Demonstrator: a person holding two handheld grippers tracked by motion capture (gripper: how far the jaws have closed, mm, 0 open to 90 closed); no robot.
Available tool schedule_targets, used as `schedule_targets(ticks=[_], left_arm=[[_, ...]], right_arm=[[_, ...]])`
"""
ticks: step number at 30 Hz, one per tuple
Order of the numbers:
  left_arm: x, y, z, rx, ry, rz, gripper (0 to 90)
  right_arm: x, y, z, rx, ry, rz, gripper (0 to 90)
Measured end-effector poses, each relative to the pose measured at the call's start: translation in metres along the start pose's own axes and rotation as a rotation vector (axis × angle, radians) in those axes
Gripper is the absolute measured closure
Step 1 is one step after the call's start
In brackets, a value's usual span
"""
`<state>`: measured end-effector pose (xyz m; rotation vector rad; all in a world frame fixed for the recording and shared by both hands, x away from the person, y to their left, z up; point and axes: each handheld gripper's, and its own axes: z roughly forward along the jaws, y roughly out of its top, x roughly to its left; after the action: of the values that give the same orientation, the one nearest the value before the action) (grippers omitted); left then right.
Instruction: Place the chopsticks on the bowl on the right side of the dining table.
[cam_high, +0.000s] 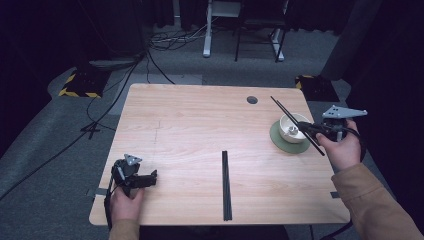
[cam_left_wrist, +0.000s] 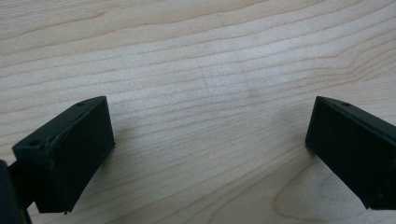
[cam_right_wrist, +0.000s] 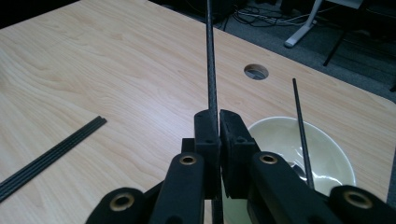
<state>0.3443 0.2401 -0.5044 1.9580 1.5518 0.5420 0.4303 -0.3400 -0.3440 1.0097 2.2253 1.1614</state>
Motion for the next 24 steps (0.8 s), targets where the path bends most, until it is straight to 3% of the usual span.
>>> schedule_targets(ticks=[11,24], left_arm=[[0.0,0.0,0.0,0.0,0.0,0.0,1.3],[0.0,0.0,0.0,0.0,0.0,0.0,1.3]], right_arm=[[-0.029,-0.007,0.029,0.071,-0.061,0.003,87.0],[-0.045,-0.02,0.063,0.131,-0.104,0.029,87.0]])
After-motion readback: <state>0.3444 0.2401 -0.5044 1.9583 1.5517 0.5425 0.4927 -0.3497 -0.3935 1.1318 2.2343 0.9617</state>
